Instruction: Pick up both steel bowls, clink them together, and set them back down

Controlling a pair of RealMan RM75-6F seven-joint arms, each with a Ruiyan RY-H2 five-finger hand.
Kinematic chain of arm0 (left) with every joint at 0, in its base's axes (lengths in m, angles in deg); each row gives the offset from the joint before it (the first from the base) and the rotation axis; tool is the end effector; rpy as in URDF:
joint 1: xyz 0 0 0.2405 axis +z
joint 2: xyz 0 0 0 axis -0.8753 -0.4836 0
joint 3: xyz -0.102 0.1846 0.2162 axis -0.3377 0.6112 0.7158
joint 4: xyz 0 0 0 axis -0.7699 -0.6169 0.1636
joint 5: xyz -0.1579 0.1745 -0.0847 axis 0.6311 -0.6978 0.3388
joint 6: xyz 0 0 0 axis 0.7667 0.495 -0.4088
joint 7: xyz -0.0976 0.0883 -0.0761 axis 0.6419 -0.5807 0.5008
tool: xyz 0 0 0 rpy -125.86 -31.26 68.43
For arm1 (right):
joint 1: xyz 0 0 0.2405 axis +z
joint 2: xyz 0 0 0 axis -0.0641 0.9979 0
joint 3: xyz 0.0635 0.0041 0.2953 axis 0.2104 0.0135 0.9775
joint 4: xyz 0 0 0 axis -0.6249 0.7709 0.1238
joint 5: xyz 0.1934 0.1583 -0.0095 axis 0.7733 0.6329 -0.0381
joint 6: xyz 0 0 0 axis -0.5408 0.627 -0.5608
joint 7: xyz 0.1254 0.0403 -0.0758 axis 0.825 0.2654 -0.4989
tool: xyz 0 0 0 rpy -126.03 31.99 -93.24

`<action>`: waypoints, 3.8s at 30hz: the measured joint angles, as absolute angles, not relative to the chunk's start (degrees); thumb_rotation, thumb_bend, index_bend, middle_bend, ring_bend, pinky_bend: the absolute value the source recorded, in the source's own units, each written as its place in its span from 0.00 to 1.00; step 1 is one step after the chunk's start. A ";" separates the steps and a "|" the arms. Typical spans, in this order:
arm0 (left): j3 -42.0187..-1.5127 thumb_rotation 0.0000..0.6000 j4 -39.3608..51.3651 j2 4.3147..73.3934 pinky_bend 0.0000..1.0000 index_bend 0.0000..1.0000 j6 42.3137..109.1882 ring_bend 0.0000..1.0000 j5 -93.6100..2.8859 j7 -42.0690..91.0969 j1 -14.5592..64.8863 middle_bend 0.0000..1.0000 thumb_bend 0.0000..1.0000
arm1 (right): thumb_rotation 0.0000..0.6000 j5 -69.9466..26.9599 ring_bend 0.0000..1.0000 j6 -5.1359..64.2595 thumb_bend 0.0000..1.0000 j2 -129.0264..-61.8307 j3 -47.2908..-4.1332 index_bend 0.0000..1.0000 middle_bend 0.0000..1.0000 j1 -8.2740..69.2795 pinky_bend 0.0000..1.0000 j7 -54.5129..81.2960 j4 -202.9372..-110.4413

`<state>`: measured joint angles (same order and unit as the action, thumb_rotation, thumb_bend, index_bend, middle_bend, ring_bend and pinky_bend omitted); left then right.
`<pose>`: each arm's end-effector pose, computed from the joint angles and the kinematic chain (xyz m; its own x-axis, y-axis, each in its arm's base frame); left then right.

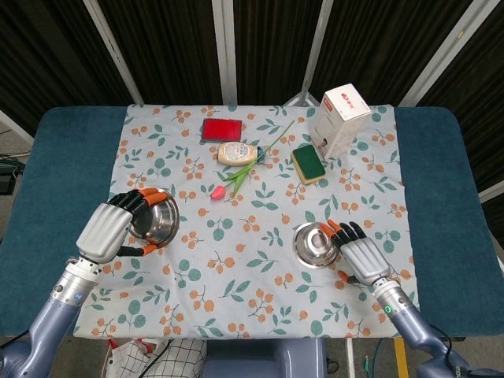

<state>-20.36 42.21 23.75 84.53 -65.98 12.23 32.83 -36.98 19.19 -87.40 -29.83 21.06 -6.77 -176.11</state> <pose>-0.1895 0.3024 0.0783 0.3058 0.0623 0.9501 0.8792 -0.4013 -0.2567 -0.2777 -0.2992 0.0024 0.5460 -0.3312 0.7695 -0.8282 -0.3519 0.4362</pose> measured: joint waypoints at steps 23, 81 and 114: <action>-21.00 1.00 37.62 23.23 0.71 0.41 84.14 0.49 -65.70 17.75 33.62 0.56 0.57 | 1.00 -22.54 0.00 16.08 0.31 -95.09 -28.76 0.00 0.00 29.01 0.00 -24.49 -173.79; -21.34 1.00 14.52 45.85 0.71 0.45 96.03 0.50 -84.97 39.28 29.14 0.58 0.61 | 1.00 -24.19 1.00 19.34 0.32 -73.15 -18.51 1.00 0.96 23.19 1.00 47.27 -194.17; -20.87 1.00 4.78 58.07 0.71 0.45 103.79 0.50 -89.65 47.09 23.84 0.59 0.60 | 1.00 -11.70 1.00 10.95 0.33 -75.87 -16.94 1.00 0.96 30.00 1.00 50.15 -210.47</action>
